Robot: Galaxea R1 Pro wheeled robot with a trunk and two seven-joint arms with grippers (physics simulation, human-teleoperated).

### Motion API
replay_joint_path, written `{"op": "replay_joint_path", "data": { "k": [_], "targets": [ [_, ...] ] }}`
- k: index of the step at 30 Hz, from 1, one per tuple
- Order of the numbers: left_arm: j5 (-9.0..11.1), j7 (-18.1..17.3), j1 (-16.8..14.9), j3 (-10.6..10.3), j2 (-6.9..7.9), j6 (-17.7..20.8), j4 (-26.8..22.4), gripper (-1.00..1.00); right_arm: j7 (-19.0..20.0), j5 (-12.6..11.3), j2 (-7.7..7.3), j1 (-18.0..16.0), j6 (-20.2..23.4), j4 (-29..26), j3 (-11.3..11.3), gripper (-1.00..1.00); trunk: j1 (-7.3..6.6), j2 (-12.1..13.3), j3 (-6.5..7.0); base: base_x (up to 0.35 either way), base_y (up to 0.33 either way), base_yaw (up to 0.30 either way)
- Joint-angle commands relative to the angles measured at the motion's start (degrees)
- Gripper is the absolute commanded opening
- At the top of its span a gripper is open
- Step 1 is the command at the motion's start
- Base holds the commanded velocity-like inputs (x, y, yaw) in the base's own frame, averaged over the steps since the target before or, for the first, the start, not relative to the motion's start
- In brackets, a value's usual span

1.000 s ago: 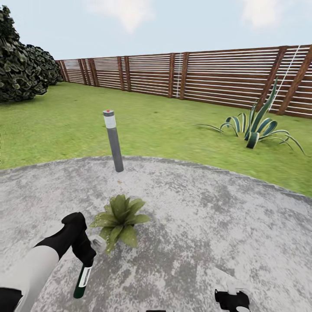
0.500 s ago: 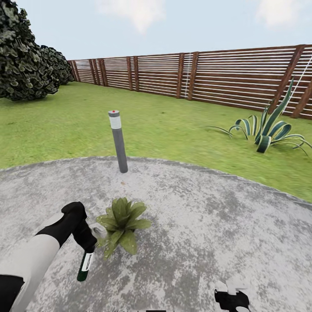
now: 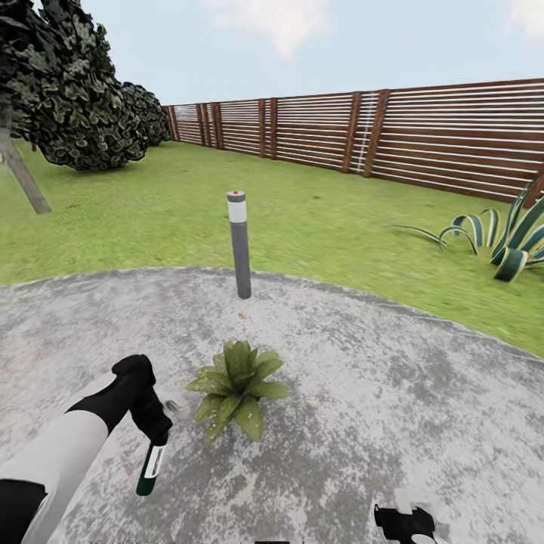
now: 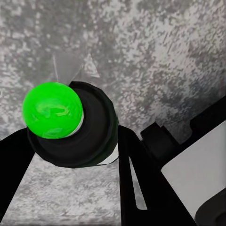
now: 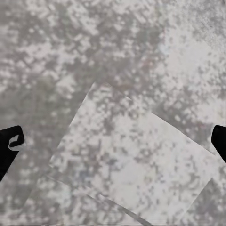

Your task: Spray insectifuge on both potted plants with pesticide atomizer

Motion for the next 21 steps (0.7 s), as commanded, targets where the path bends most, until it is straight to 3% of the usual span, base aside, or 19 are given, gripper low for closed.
{"op": "replay_joint_path", "data": {
  "k": [1,12,21],
  "targets": [
    [-0.41,-0.54,-0.03,-0.29,0.03,0.62,-0.08,-1.0,-0.11,0.29,-0.01,-0.03,-0.19,0.06,-0.24,1.0,0.0,-0.02,-0.05,0.114,-0.092,0.245],
    [-0.59,-0.54,-0.31,-0.59,0.12,0.7,-0.66,-1.0,-0.12,0.38,-0.3,-0.03,-0.19,0.12,-0.24,1.0,0.0,-0.02,-0.05,0.116,-0.227,0.03],
    [-0.59,-0.54,-1.15,-0.47,0.14,0.73,-0.86,-1.0,-0.18,0.3,-0.16,-0.03,-0.2,0.12,-0.24,1.0,0.0,-0.02,-0.05,-0.148,-0.25,0.05]
  ]
}}
